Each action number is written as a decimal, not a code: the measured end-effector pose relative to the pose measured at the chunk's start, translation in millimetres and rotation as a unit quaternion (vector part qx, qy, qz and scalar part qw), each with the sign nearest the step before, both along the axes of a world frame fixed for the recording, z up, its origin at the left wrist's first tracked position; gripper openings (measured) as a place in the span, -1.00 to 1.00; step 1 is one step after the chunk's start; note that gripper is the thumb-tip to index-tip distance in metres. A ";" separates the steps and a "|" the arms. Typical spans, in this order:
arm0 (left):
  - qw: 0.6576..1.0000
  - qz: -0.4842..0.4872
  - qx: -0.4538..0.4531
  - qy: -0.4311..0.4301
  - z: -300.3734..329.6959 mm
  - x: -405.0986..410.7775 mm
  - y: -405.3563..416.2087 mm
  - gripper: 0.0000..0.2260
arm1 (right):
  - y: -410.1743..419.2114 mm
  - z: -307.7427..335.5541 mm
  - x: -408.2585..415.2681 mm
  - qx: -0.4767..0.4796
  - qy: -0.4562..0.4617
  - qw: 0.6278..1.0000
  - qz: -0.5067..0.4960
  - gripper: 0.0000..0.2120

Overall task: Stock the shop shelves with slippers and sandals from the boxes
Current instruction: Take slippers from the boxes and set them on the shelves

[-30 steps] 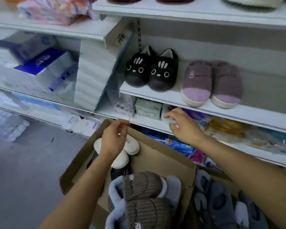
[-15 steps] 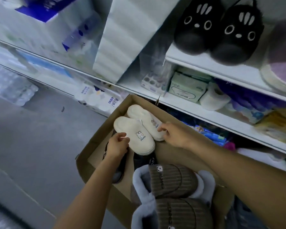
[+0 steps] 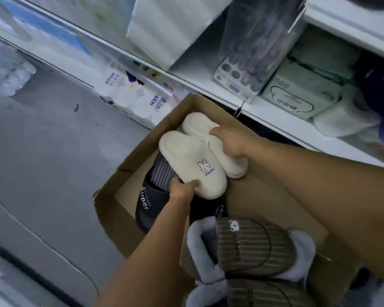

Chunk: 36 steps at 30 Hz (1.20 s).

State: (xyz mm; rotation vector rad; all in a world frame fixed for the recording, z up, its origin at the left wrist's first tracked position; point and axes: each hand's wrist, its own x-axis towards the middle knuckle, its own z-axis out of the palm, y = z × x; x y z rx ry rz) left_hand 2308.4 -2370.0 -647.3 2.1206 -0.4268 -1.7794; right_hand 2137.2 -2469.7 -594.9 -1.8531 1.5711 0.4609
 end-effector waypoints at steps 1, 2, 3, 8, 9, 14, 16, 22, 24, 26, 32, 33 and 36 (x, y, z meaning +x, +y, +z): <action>1.000 0.012 -0.005 0.003 -2.1 -2.6 -0.7 -0.61 | -0.1 -2.2 0.8 -0.002 0.008 1.000 0.012 -0.40; 1.000 0.027 -0.011 0.008 -2.5 -4.5 -1.9 -0.62 | 0.1 -3.3 1.6 -0.008 0.017 1.000 0.024 -0.42; 0.999 0.041 -0.016 0.011 -1.1 -5.5 -3.5 -0.64 | 1.1 -2.6 2.1 -0.019 0.028 0.999 0.037 -0.45; 0.992 0.109 -0.041 0.044 14.7 14.0 -5.5 -0.69 | 12.0 4.6 -10.7 -0.021 0.051 0.998 0.040 -0.60; 0.991 0.118 -0.046 0.050 18.3 22.4 -3.2 -0.68 | 16.0 7.6 -15.0 -0.017 0.049 0.998 0.033 -0.62; 0.985 0.105 -0.098 0.097 46.9 54.1 6.8 -0.73 | 41.6 35.4 -34.8 0.007 0.013 0.999 -0.047 -0.74; 0.982 0.087 -0.114 0.119 60.2 57.1 3.3 -0.70 | 52.3 49.3 -40.5 0.005 0.001 0.997 -0.083 -0.74; 0.978 0.006 -0.134 0.161 99.6 43.6 -2.1 -0.71 | 81.2 92.1 -47.2 -0.023 -0.030 0.979 -0.198 -0.62; 0.975 -0.033 -0.138 0.173 112.3 35.7 1.4 -0.71 | 93.8 106.1 -51.2 -0.037 -0.060 0.969 -0.236 -0.60; 0.970 -0.070 -0.141 0.183 127.2 26.2 7.2 -0.72 | 106.5 120.4 -56.9 -0.054 -0.099 0.958 -0.263 -0.54; 0.958 -0.144 -0.143 0.203 163.3 -3.2 26.0 -0.75 | 143.3 166.4 -83.9 -0.072 -0.190 0.935 -0.292 -0.46; 0.954 -0.154 -0.147 0.211 170.7 -10.6 29.2 -0.76 | 150.5 174.3 -90.5 -0.077 -0.194 0.932 -0.296 -0.52; 0.943 -0.189 -0.148 0.231 191.6 -35.8 42.6 -0.76 | 175.2 198.8 -111.7 -0.089 -0.198 0.924 -0.314 -0.71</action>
